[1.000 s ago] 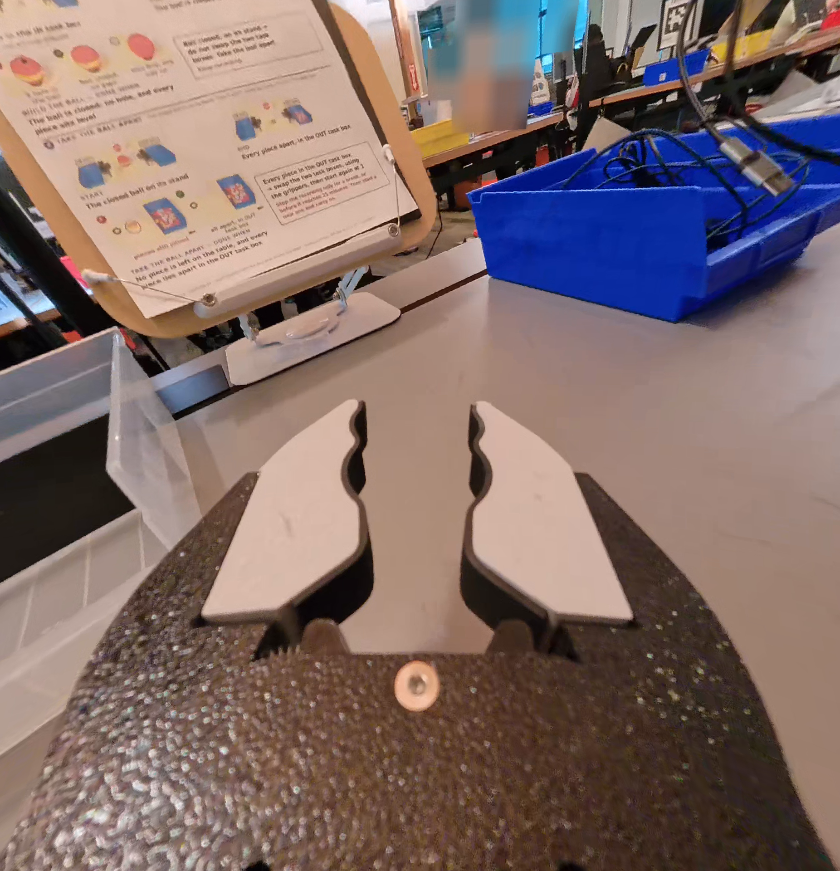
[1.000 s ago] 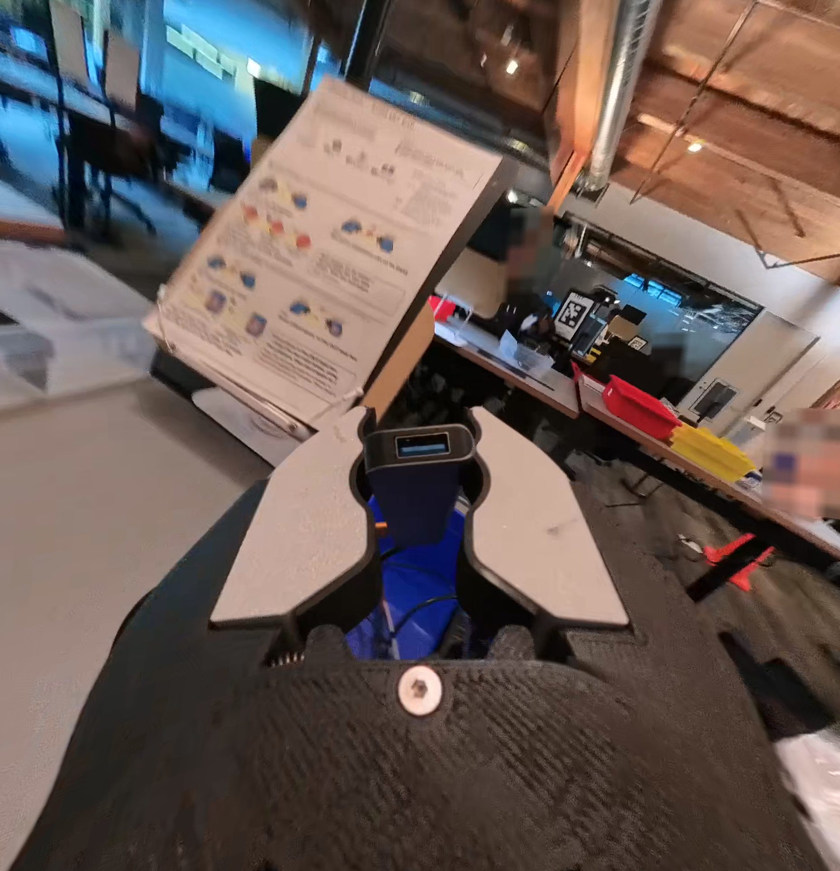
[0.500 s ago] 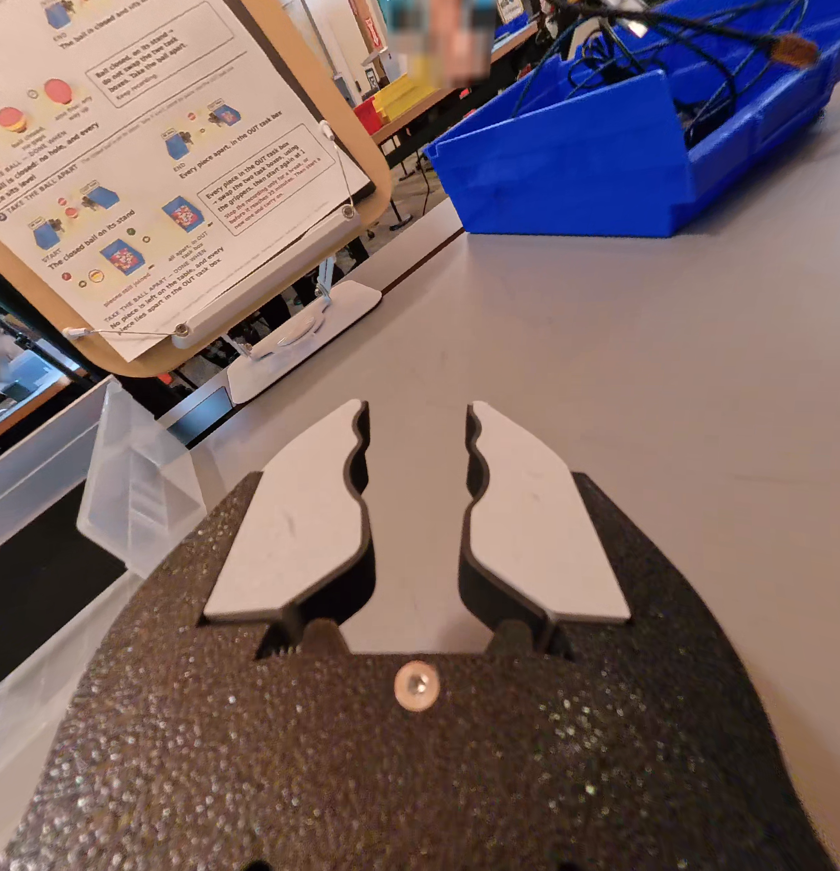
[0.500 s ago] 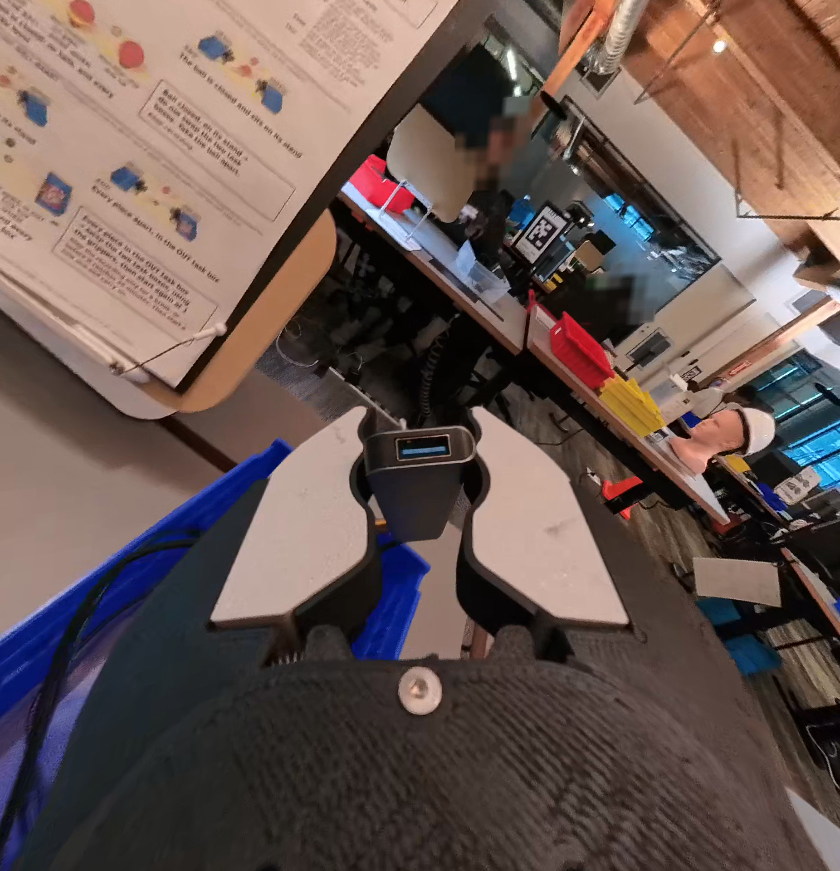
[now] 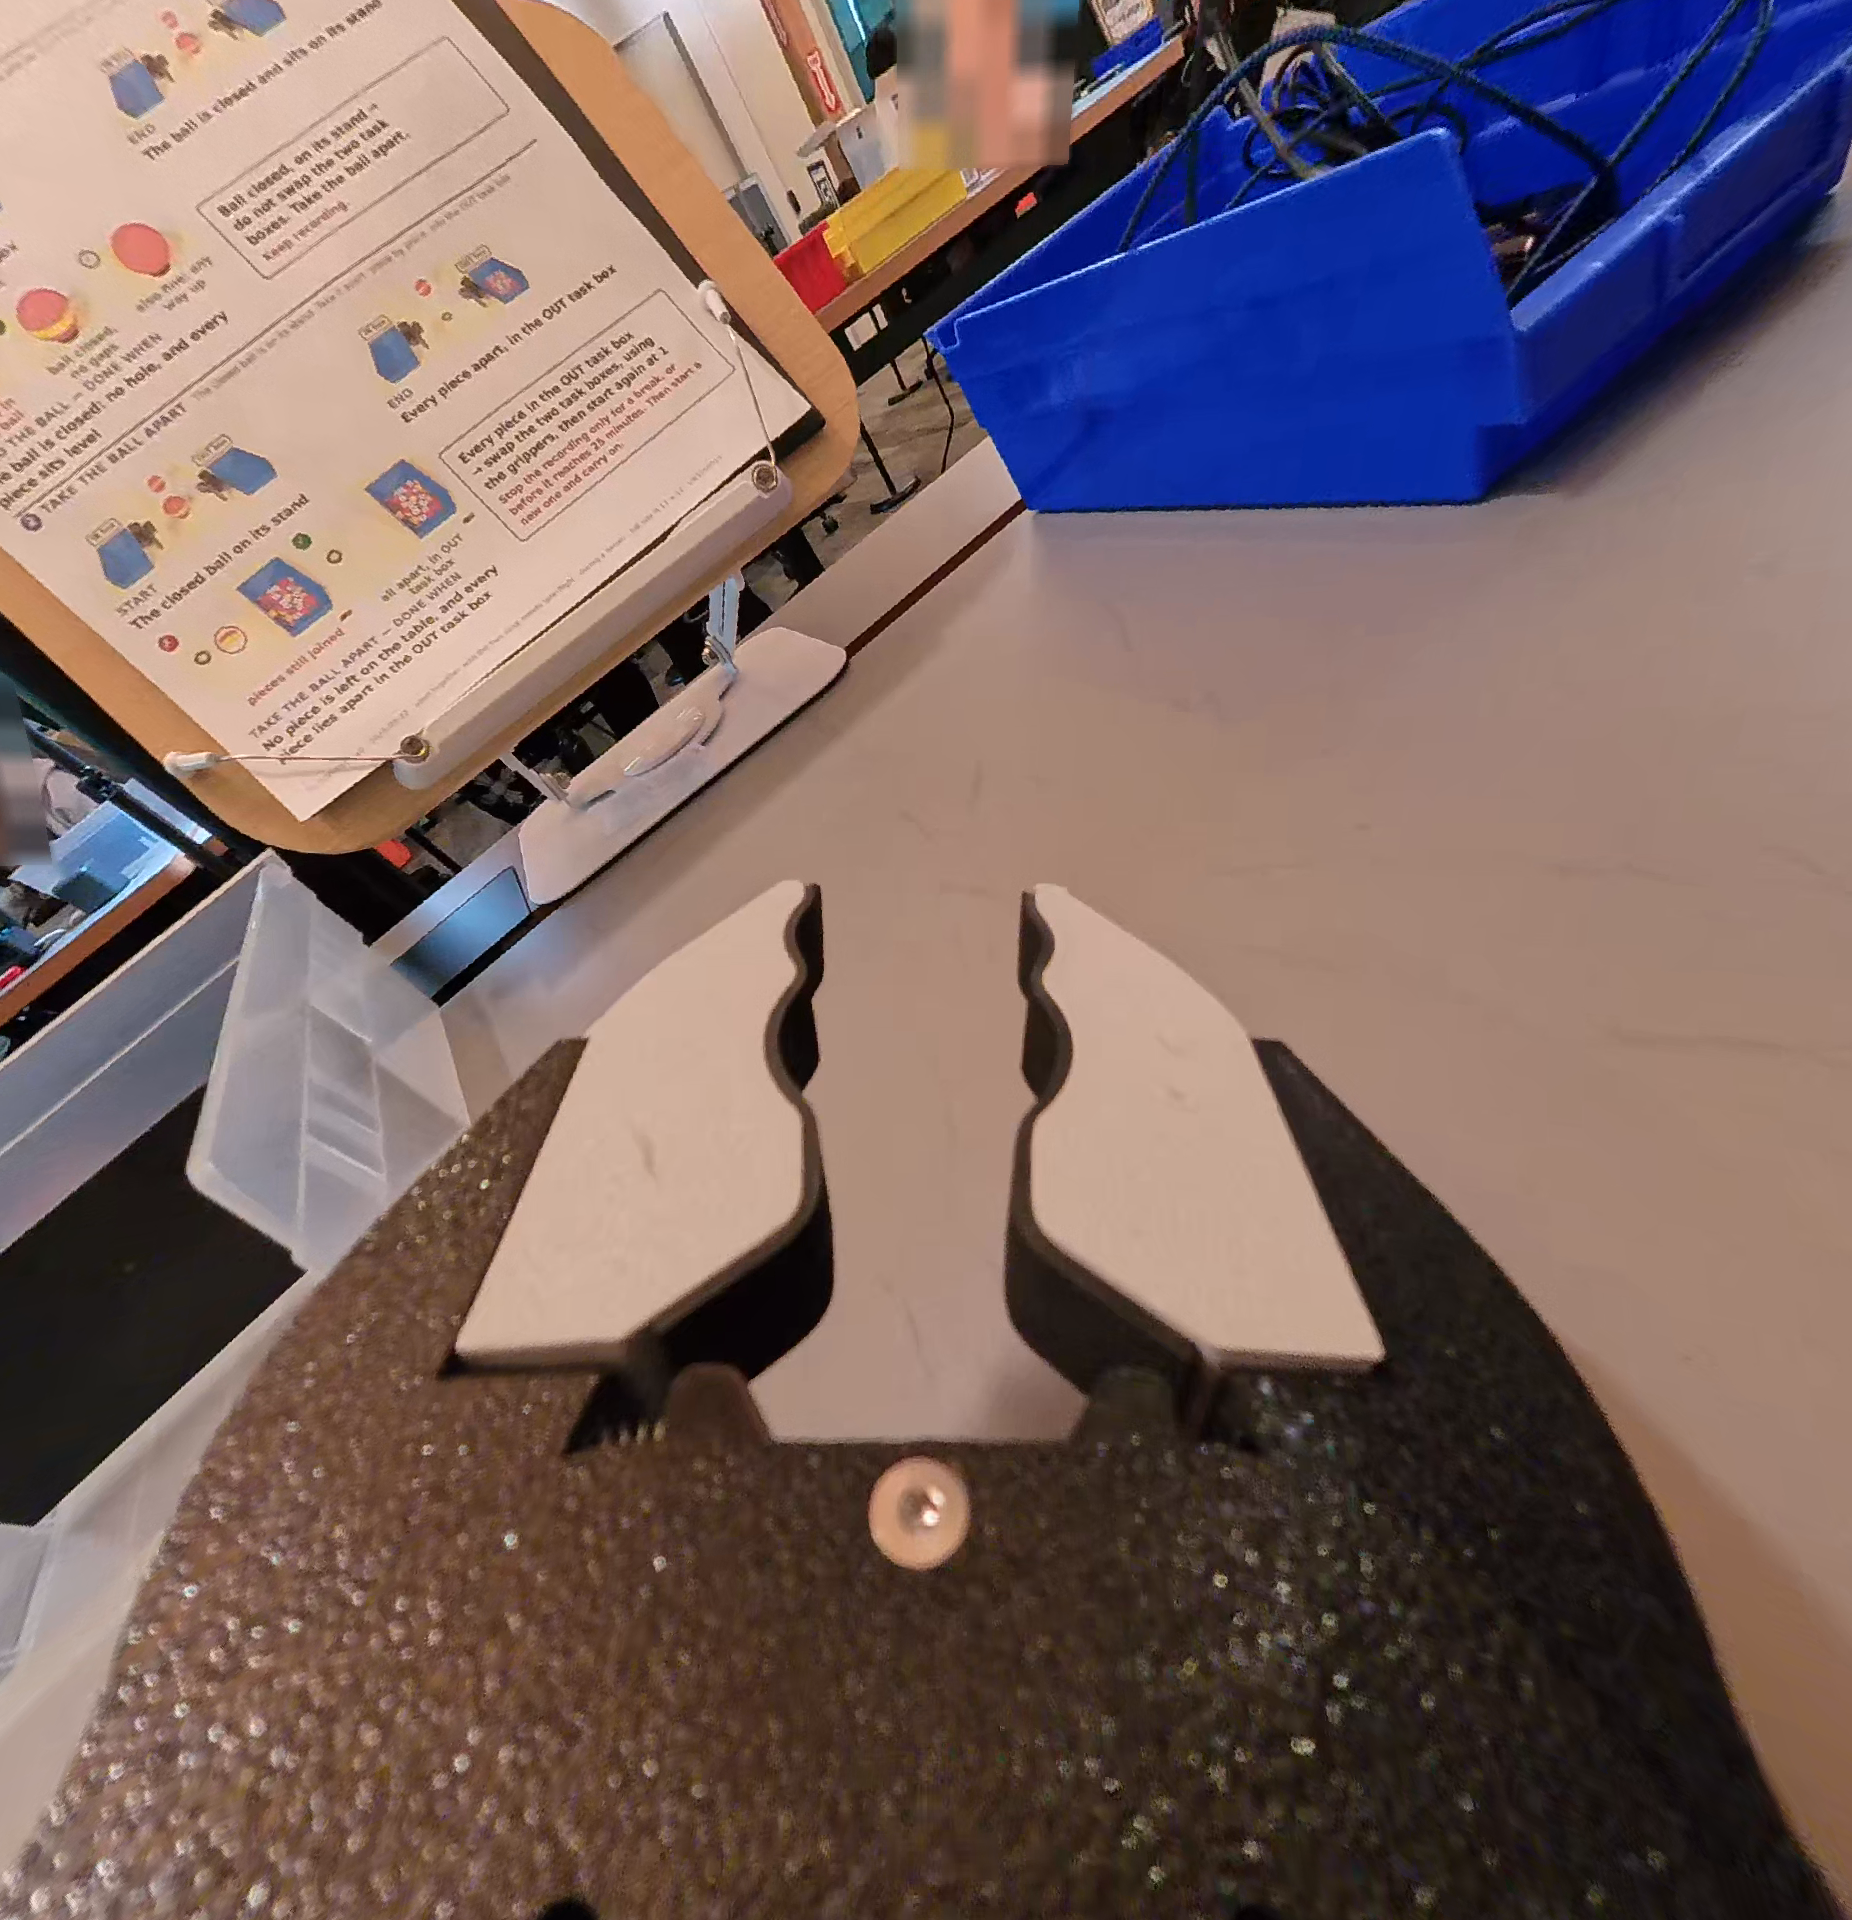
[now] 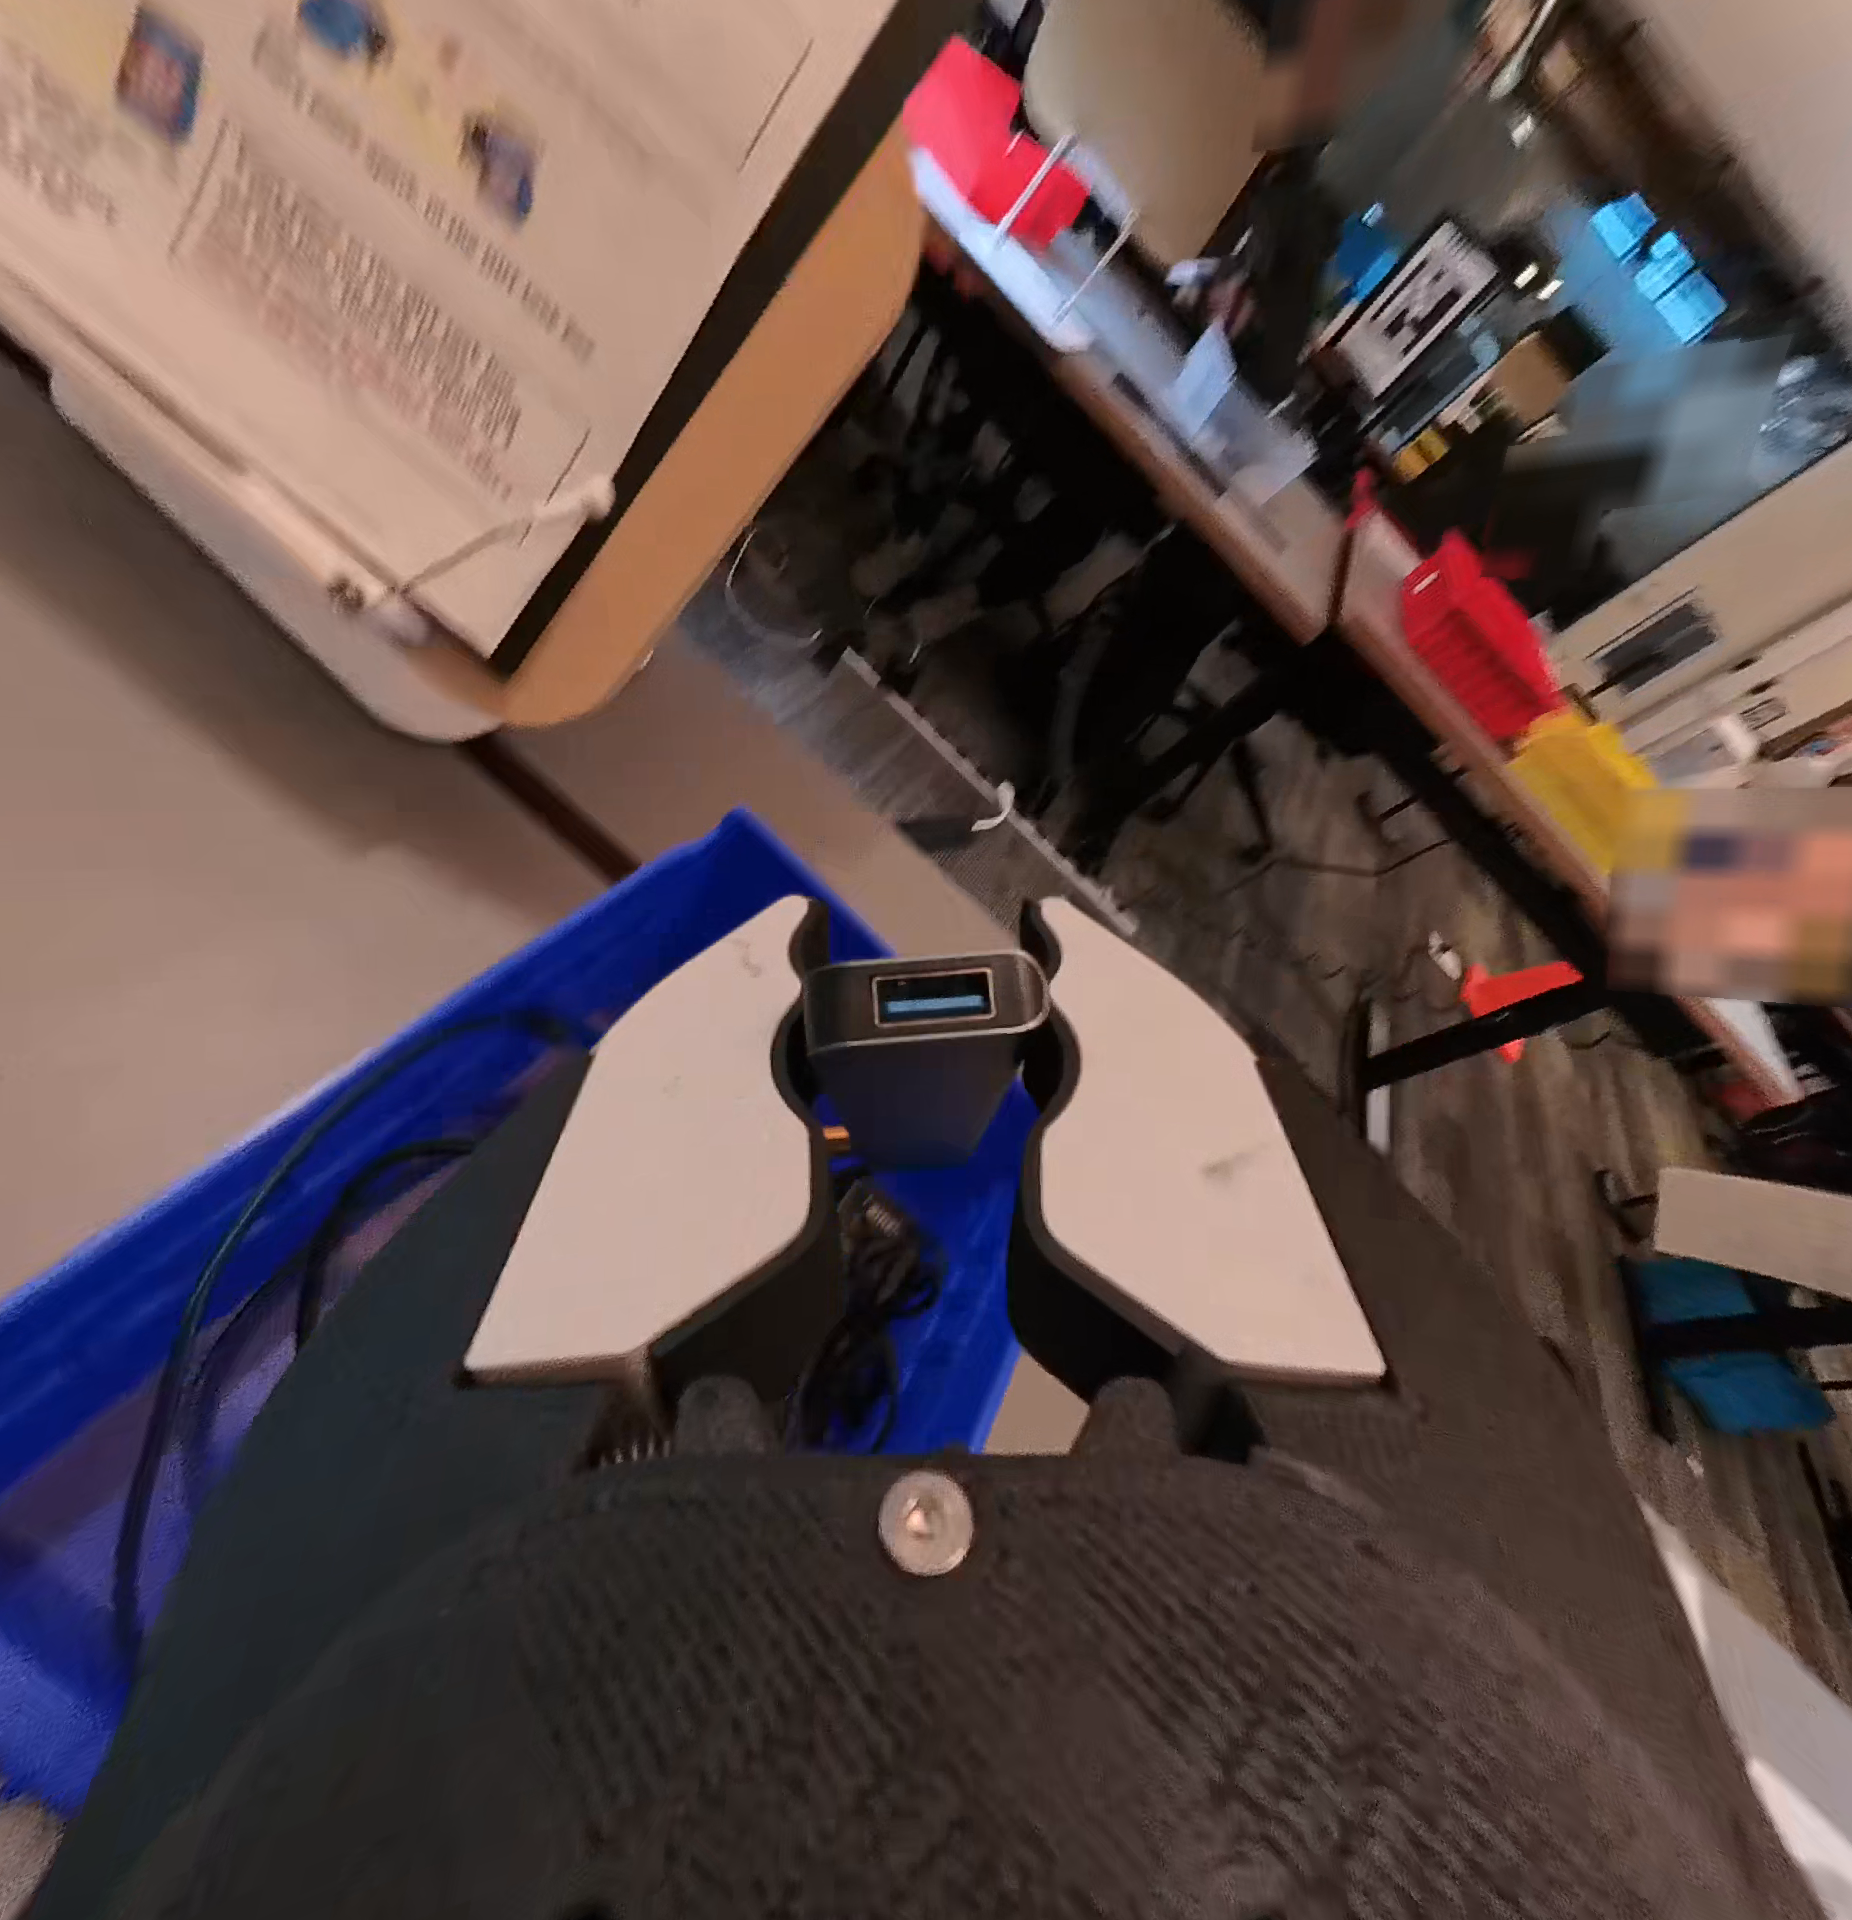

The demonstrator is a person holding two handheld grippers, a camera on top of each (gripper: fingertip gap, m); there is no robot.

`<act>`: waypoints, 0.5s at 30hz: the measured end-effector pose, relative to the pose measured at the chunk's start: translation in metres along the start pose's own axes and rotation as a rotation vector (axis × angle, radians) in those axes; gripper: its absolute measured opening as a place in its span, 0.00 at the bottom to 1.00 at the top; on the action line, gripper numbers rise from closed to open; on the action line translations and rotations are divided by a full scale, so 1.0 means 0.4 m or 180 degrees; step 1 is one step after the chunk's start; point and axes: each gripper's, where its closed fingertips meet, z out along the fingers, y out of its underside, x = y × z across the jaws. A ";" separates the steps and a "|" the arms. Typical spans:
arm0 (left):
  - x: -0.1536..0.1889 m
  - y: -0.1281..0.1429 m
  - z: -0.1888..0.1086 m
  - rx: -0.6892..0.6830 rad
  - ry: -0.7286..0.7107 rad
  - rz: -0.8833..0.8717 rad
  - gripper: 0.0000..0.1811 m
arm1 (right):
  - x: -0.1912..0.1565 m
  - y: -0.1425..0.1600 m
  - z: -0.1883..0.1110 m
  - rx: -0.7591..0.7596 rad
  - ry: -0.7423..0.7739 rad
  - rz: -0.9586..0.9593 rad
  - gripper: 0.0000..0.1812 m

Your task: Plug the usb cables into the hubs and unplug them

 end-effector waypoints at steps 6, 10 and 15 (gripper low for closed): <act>0.004 -0.001 -0.001 0.0010 0.0010 0.0046 0.19 | -0.110 0.142 0.013 -0.0803 -0.0626 -0.0006 0.20; 0.009 0.003 0.003 -0.0039 0.0025 0.0081 0.19 | -0.144 0.232 -0.019 -0.1544 -0.0972 -0.0287 0.27; 0.014 -0.001 -0.002 0.0011 0.0041 0.0134 0.19 | -0.140 0.236 -0.087 -0.1596 -0.0942 -0.0068 0.54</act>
